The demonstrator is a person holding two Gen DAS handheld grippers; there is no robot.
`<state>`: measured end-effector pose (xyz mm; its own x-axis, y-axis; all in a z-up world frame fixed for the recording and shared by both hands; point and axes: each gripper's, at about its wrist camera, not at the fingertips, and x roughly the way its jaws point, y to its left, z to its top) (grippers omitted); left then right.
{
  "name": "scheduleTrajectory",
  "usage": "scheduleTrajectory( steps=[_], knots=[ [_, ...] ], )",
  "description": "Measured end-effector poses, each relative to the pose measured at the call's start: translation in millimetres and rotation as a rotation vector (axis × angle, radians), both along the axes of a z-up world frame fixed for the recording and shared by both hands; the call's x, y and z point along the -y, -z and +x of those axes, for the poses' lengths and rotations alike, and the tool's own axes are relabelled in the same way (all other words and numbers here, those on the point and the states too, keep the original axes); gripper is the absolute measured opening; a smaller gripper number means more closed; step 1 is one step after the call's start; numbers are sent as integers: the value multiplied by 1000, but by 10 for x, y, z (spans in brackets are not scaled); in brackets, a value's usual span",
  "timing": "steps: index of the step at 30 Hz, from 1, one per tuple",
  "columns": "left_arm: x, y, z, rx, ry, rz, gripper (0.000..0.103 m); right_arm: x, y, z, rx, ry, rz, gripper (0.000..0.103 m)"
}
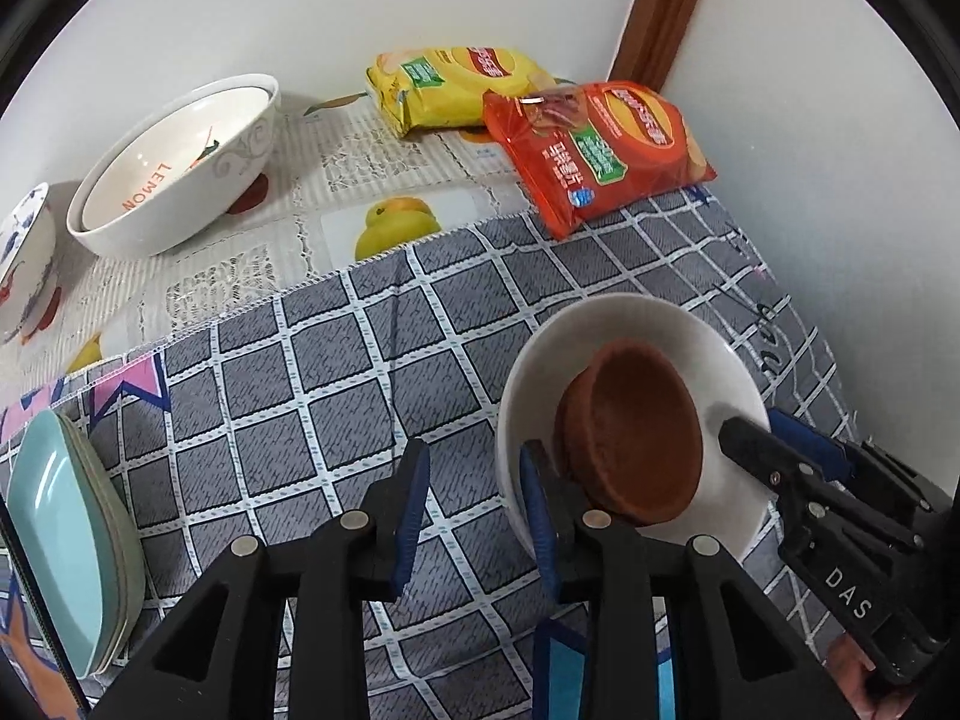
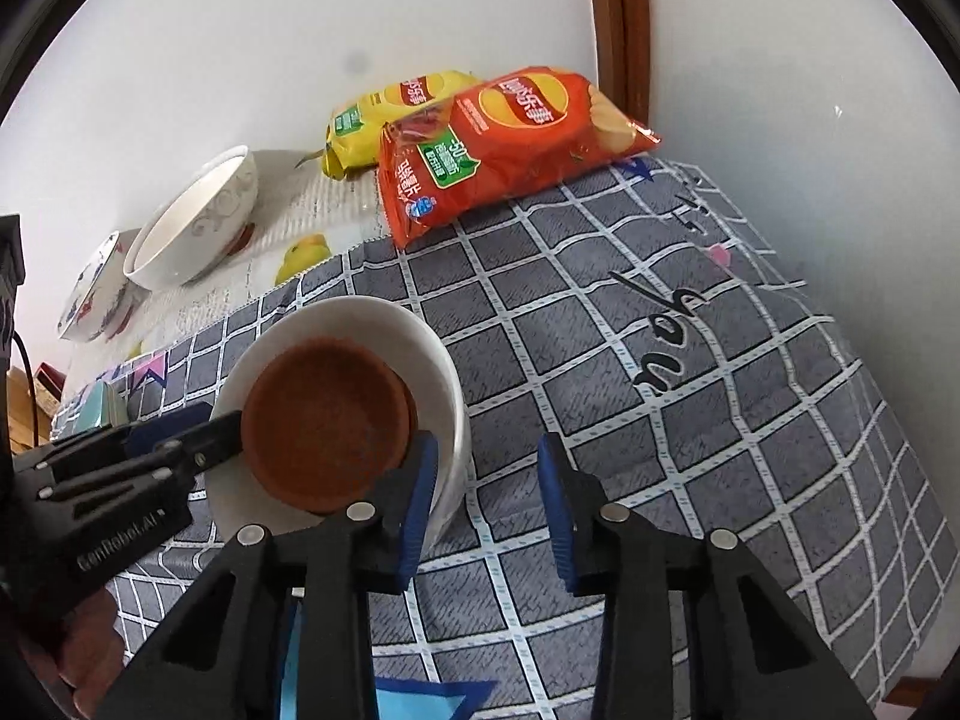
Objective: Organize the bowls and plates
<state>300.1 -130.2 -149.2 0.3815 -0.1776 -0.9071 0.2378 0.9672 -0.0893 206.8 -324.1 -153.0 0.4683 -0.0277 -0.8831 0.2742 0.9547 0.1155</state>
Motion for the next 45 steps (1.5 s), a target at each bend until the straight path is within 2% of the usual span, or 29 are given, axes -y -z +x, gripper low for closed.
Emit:
scheduleTrajectory(
  steps=[3,15,19,23,26,28,31,35,45],
  knots=[
    [35,72,16,-10,-4,22,33,7,49,52,-13,4,-3,33],
    [82,165,9,6,5,29,33,-12,194,171,-41,6,-28,33],
    [86,195,15,-2,11,9,29,-14,196,163,-7,14,-45,33],
    [76,205,34,-21,5,-7,28,4,193,184,-28,29,-24,33],
    [90,211,27,-17,10,-15,21,33,203,216,-56,40,20,29],
    [127,206,19,-22,29,-26,14,46,208,230,-62,44,55,21],
    [133,193,24,-15,3,-27,14,22,209,239,-57,51,92,10],
    [89,184,19,-17,5,-57,14,-35,189,202,-26,70,63,10],
    [16,-7,-132,-3,13,-71,14,-138,14,56,-3,98,68,10]
  ],
)
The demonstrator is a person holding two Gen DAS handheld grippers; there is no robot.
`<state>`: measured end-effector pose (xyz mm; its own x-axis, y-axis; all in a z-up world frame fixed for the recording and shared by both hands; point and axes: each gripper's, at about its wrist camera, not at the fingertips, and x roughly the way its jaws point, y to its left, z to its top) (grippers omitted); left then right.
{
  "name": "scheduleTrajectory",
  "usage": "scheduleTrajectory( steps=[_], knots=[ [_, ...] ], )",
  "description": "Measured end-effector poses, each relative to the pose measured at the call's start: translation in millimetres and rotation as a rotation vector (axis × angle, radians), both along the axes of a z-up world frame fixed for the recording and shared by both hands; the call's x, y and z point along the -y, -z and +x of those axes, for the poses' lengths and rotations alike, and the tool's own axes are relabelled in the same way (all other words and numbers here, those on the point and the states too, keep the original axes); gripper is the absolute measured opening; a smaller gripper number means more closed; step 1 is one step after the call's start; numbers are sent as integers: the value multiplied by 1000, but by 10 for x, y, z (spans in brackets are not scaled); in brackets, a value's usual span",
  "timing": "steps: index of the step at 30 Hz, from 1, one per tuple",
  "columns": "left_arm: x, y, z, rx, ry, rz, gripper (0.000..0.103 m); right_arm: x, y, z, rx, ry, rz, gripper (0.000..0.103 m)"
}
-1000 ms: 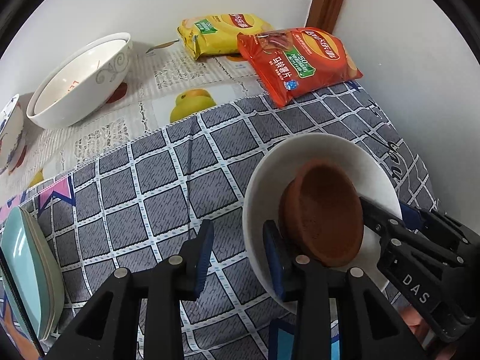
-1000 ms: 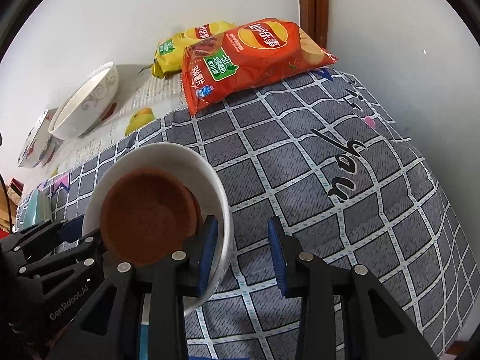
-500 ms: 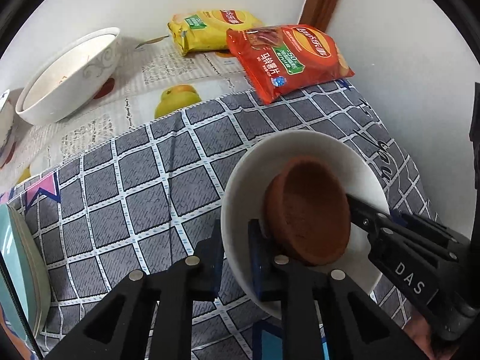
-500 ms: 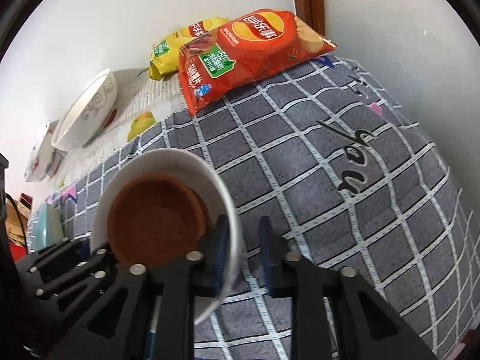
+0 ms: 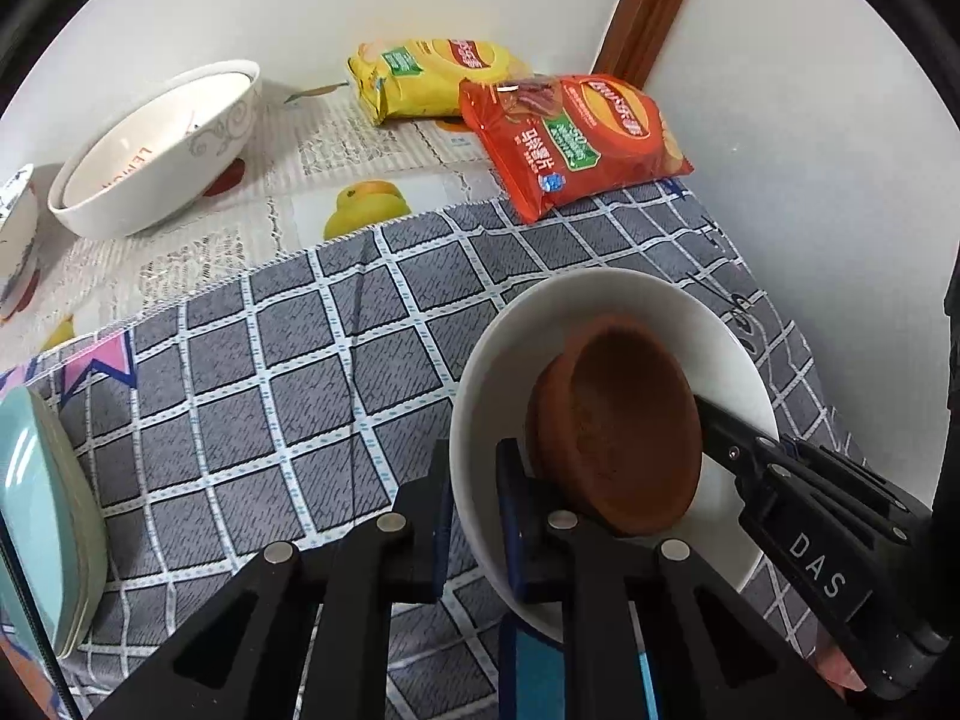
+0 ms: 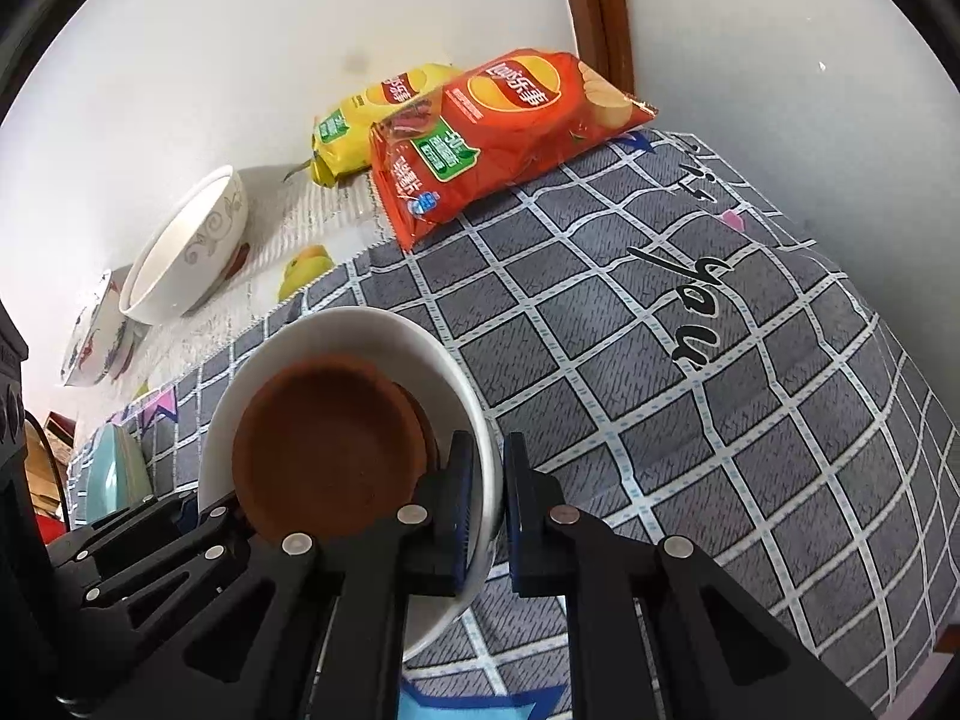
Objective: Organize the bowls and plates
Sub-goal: 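Lift the white bowl with the left gripper and carry it toward the teal plate stack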
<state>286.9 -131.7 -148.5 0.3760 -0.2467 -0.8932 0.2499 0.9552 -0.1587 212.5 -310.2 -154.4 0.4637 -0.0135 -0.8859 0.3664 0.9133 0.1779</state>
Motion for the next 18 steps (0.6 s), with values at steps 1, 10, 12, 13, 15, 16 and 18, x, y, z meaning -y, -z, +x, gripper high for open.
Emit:
scheduleTrajectory(
  steps=[1,10,12,13,15,16,18],
  knots=[
    [-10,-34,-22,4,0,2,14,-16,-28,-14,3,0,0,10],
    [-171,-359,-167,50,-22,0,13,-217,-334,-105,27,-19,1,10],
    [-219,-412,-188,57,-27,2,13,-269,-402,-125,42,-25,1,10],
    [-246,-439,-203,59,-32,4,13,-294,-428,-131,46,-28,4,10],
    [-291,-486,-226,65,-40,4,13,-336,-468,-141,53,-32,11,10],
    [-323,-511,-241,68,-43,2,13,-355,-488,-144,56,-33,14,10],
    [-377,-550,-267,73,-50,2,13,-399,-524,-146,64,-39,14,10]
  ],
)
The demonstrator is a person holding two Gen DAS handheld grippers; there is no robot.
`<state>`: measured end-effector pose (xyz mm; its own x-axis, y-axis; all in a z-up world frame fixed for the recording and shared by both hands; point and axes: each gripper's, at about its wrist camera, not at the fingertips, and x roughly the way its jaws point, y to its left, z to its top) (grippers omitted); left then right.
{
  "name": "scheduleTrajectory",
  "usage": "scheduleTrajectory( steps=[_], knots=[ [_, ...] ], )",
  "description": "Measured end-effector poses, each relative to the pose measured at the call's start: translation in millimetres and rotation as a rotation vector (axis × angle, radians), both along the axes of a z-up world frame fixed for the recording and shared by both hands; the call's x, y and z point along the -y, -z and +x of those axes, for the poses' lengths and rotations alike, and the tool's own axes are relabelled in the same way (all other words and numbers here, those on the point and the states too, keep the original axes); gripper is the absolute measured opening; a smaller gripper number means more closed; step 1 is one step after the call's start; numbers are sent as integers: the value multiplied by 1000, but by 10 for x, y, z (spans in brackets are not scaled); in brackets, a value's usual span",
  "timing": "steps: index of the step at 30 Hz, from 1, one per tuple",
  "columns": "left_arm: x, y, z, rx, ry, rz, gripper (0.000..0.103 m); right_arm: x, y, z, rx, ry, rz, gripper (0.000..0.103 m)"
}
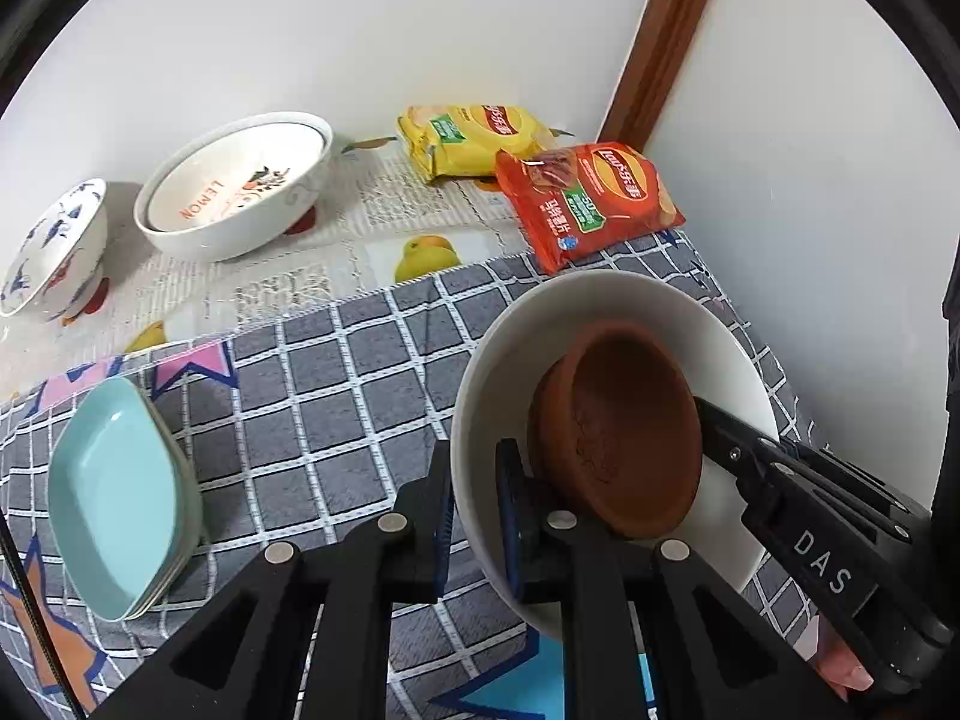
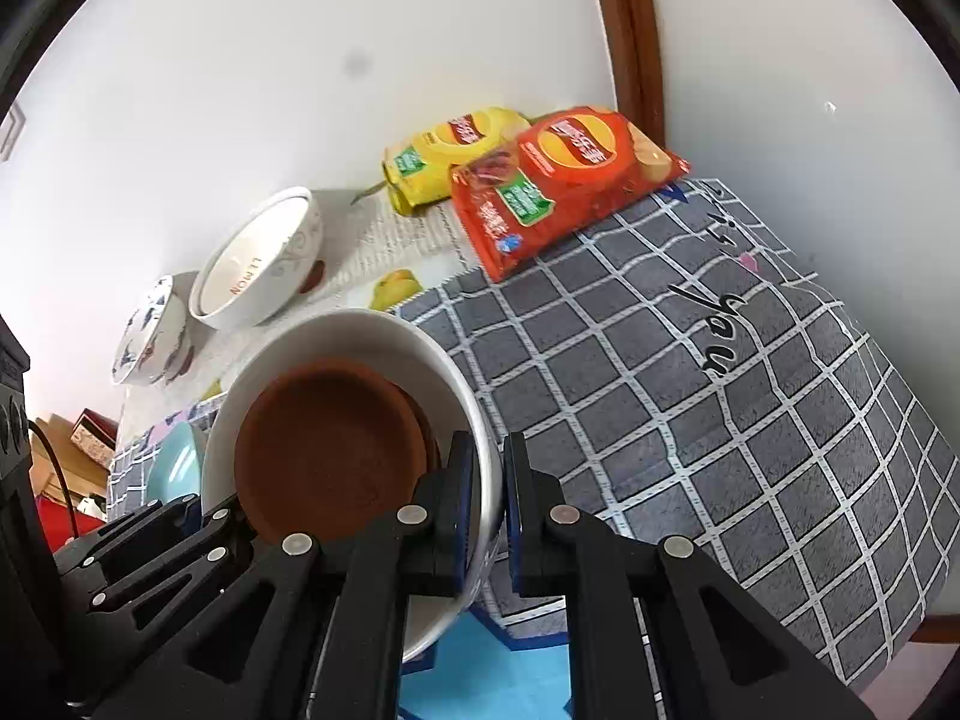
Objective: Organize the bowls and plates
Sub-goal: 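Lift the white bowl with the left gripper and carry it toward the teal plate stack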
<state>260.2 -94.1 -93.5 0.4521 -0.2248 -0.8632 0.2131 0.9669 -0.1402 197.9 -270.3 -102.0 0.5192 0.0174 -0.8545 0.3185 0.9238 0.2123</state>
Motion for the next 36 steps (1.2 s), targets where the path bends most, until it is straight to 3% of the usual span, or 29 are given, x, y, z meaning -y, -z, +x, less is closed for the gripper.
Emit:
scheduleTrajectory(
  steps=[36],
  knots=[
    [-614,-74,-84,11,-71,-19,14,-579,-67,122,22,-72,7,10]
  ],
)
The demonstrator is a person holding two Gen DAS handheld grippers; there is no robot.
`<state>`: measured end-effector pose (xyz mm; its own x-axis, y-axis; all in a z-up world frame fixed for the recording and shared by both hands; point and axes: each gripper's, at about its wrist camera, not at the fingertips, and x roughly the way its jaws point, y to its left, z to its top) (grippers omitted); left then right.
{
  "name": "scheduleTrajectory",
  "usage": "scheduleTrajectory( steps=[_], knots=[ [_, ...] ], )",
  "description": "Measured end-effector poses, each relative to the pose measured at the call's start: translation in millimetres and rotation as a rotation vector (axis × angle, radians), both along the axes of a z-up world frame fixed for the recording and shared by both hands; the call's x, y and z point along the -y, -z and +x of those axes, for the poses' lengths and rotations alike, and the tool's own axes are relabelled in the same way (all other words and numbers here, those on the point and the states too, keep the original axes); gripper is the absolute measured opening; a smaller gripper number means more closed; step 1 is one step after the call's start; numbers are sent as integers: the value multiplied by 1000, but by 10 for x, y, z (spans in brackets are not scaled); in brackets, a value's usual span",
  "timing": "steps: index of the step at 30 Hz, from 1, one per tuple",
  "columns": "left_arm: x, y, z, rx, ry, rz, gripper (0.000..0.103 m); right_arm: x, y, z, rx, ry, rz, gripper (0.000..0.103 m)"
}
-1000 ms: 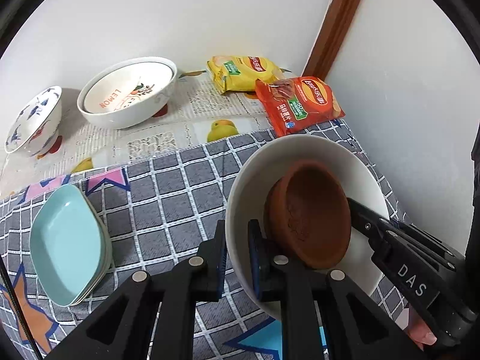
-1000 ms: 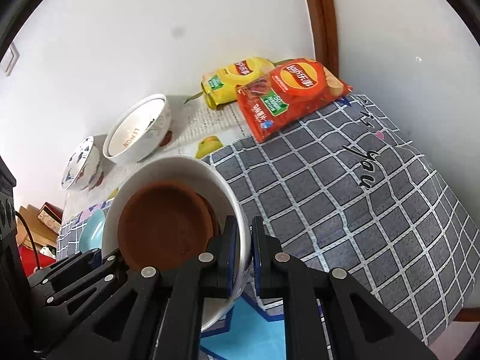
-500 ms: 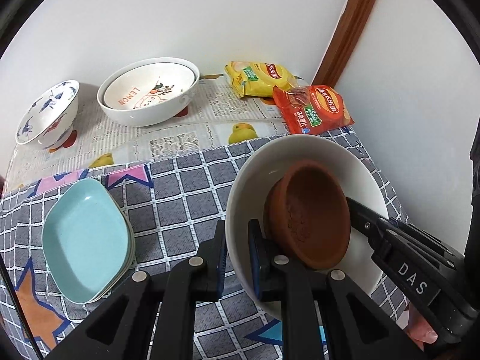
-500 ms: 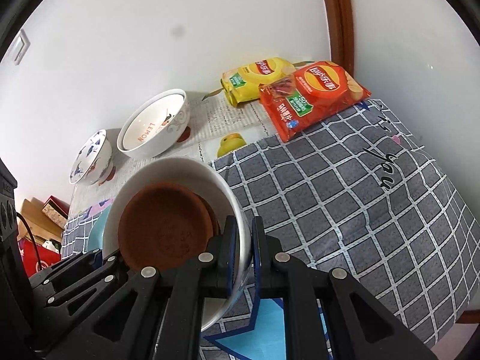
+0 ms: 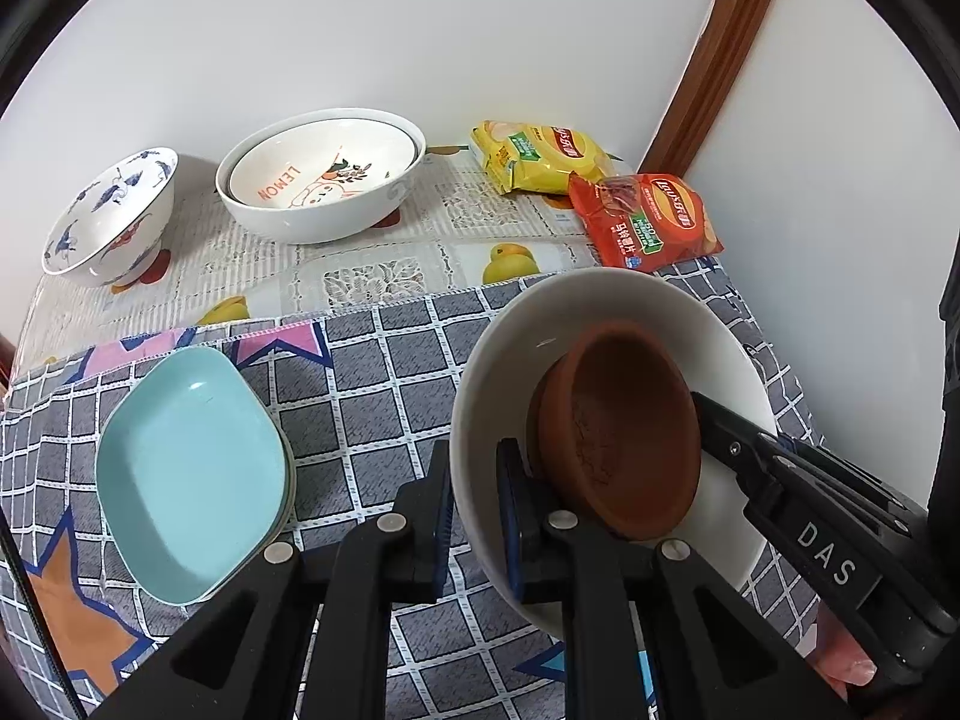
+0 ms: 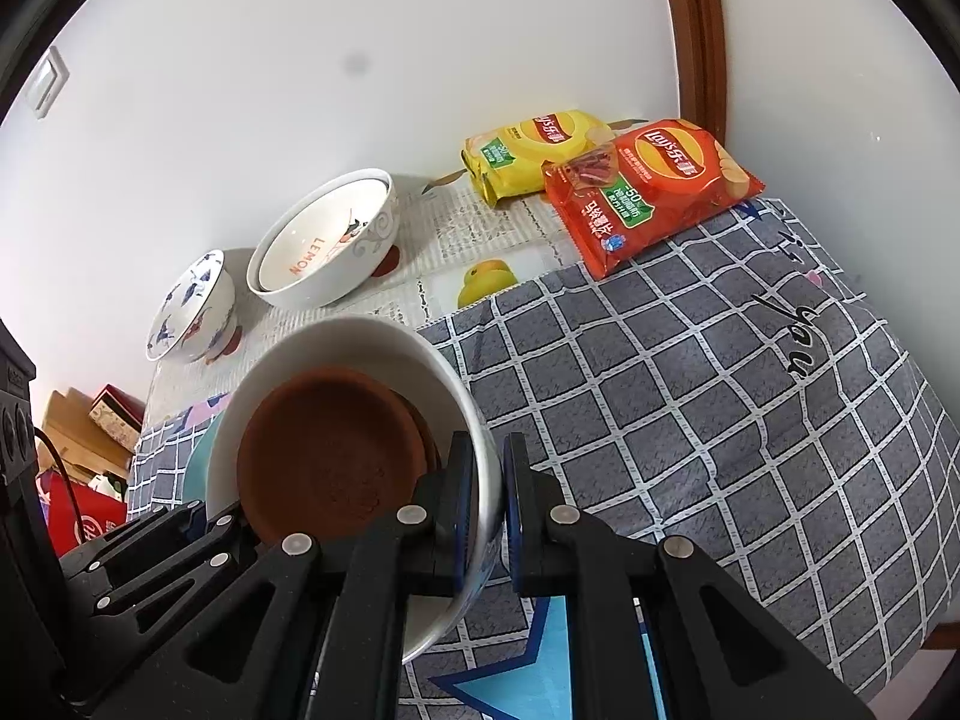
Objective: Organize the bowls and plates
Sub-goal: 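Lift the white bowl with the left gripper and carry it toward the teal plate stack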
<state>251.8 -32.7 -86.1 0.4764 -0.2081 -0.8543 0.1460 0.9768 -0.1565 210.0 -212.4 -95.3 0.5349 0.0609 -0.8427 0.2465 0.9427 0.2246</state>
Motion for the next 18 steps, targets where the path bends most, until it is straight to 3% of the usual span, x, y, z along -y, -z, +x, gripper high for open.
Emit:
scheduleTrajectory(
  steps=[18],
  knots=[
    [-129,13,19,-1,-21,-2,14,-111,44,74,1,-22,8,10]
  ],
)
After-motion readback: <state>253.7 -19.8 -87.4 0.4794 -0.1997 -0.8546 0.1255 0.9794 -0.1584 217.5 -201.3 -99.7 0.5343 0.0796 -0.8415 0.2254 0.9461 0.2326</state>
